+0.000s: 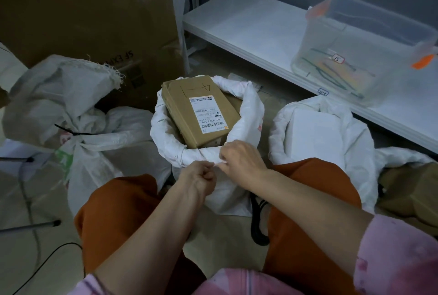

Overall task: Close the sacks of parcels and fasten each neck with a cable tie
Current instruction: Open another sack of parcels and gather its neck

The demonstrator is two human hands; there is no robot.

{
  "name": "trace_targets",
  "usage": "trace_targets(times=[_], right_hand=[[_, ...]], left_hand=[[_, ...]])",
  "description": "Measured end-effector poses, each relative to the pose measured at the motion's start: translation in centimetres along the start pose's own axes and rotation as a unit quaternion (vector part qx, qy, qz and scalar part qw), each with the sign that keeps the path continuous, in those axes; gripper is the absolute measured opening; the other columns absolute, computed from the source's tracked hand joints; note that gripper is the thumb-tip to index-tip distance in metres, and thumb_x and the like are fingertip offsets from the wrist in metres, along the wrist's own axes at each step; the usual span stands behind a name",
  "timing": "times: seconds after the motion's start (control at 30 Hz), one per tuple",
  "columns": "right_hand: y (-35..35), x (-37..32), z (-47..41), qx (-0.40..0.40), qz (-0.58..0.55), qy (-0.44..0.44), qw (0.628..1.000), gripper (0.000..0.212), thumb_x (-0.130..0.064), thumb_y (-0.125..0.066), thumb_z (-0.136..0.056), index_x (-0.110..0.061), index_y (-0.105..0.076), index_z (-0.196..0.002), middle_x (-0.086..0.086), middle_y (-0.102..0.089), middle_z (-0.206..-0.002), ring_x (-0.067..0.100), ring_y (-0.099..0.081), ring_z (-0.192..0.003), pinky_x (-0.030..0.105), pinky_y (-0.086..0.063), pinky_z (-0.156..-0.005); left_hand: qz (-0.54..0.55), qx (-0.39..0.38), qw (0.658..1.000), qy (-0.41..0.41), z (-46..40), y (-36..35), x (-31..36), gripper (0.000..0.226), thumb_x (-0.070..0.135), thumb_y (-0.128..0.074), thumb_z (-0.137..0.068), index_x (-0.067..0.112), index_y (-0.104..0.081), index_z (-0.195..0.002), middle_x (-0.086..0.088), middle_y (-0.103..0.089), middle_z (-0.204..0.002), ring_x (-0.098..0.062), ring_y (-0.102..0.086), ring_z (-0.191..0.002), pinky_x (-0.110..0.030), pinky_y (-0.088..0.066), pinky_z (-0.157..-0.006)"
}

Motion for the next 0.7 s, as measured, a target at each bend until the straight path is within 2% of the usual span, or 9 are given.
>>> trace_targets(times=[0.03,0.07,0.17,0.3,0.4,0.47,0.57,0.63,0.7], right_hand=[[0.5,0.5,-0.2,-0.036,-0.056,-0.087,0.994,0.03,-0.039,-0.061,-0.088,-0.012,-0.062,-0.074,0.002,-0.061,-0.075,0.022,-0.06,-0.075,0.028,-0.039,-0.06],[0.8,1.0,-0.4,-0.038,-0.105,-0.155,0.982,0.036,-0.047,-0.058,-0.088,-0.013,-0.061,-0.077,0.002,-0.061,-0.079,0.023,-0.06,-0.08,0.028,-0.039,-0.063],[2.0,1.7,-1.5,-0.018,-0.134,-0.259,0.956,0.038,-0.043,-0.062,-0.088,-0.009,-0.058,-0.102,0.008,-0.059,-0.105,0.027,-0.057,-0.101,0.029,-0.037,-0.071],[1.6,2.3,-2.6,-0.046,-0.149,-0.334,0.93,0.027,-0.03,-0.065,-0.088,-0.01,-0.058,-0.106,0.007,-0.062,-0.113,0.026,-0.059,-0.103,0.028,-0.04,-0.071],[0.8,2.5,-2.8,-0.054,-0.141,-0.351,0.924,0.037,-0.024,-0.066,-0.087,-0.006,-0.055,-0.118,0.009,-0.056,-0.12,0.027,-0.052,-0.112,0.033,-0.045,-0.08],[0.1,3.2,-2.8,-0.032,-0.146,-0.381,0.912,0.04,-0.021,-0.064,-0.088,-0.005,-0.052,-0.122,0.011,-0.055,-0.123,0.028,-0.05,-0.116,0.035,-0.047,-0.086],[-0.9,5.3,-2.2,0.02,-0.223,-0.478,0.85,0.039,-0.026,-0.061,-0.09,-0.005,-0.051,-0.122,0.011,-0.058,-0.122,0.029,-0.057,-0.112,0.034,-0.047,-0.083],[-1.9,6.8,-1.7,0.015,-0.291,-0.545,0.787,0.042,-0.028,-0.063,-0.089,-0.005,-0.052,-0.122,0.011,-0.062,-0.119,0.029,-0.062,-0.106,0.03,-0.05,-0.079],[-2.9,7.9,-1.5,-0.012,-0.354,-0.575,0.738,0.043,-0.018,-0.071,-0.082,-0.002,-0.056,-0.119,0.013,-0.068,-0.109,0.026,-0.068,-0.093,0.03,-0.054,-0.069]], left_hand=[[-0.011,-0.003,1.0,0.009,0.1,-0.1,-0.3,0.044,-0.008,-0.046,-0.088,0.02,-0.028,-0.06,0.0,-0.027,-0.03,-0.008,-0.021,-0.018,-0.014,-0.013,-0.024],[-0.027,-0.008,0.999,0.018,0.1,-0.2,-0.4,0.045,-0.008,-0.046,-0.088,0.021,-0.026,-0.06,-0.001,-0.025,-0.029,-0.009,-0.02,-0.018,-0.015,-0.012,-0.024],[-0.034,-0.009,0.999,0.039,0.1,-0.6,-0.9,0.049,-0.009,-0.047,-0.087,0.022,-0.022,-0.059,0.0,-0.023,-0.031,-0.01,-0.018,-0.019,-0.014,-0.01,-0.026],[-0.047,-0.019,0.997,0.065,0.2,-0.3,-1.6,0.047,-0.009,-0.045,-0.088,0.02,-0.025,-0.056,0.0,-0.023,-0.031,-0.01,-0.02,-0.02,-0.015,-0.009,-0.026],[-0.064,-0.02,0.996,0.063,0.2,0.1,-1.6,0.046,-0.008,-0.044,-0.089,0.019,-0.027,-0.056,0.001,-0.024,-0.032,-0.01,-0.021,-0.02,-0.016,-0.01,-0.025],[-0.069,-0.026,0.995,0.059,0.3,0.3,-1.7,0.045,-0.007,-0.045,-0.09,0.018,-0.028,-0.057,0.001,-0.024,-0.031,-0.009,-0.021,-0.019,-0.018,-0.01,-0.024],[-0.06,-0.026,0.997,0.044,0.3,0.6,-1.7,0.045,-0.006,-0.049,-0.09,0.019,-0.028,-0.059,0.002,-0.025,-0.031,-0.007,-0.021,-0.02,-0.017,-0.012,-0.023],[-0.063,-0.022,0.998,0.02,0.0,0.8,-1.6,0.045,-0.007,-0.053,-0.087,0.019,-0.029,-0.061,0.003,-0.025,-0.033,-0.006,-0.022,-0.021,-0.017,-0.013,-0.023],[-0.081,-0.013,0.997,0.009,0.0,1.1,-1.6,0.043,-0.007,-0.056,-0.086,0.019,-0.031,-0.062,0.004,-0.026,-0.034,-0.005,-0.023,-0.022,-0.016,-0.014,-0.023]])
Point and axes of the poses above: each hand's wrist, its own z-axis away from the middle knuckle, its own y-axis out of the back of the hand, x = y × z, the point moved 2 cm from there along -z, towards the middle knuckle
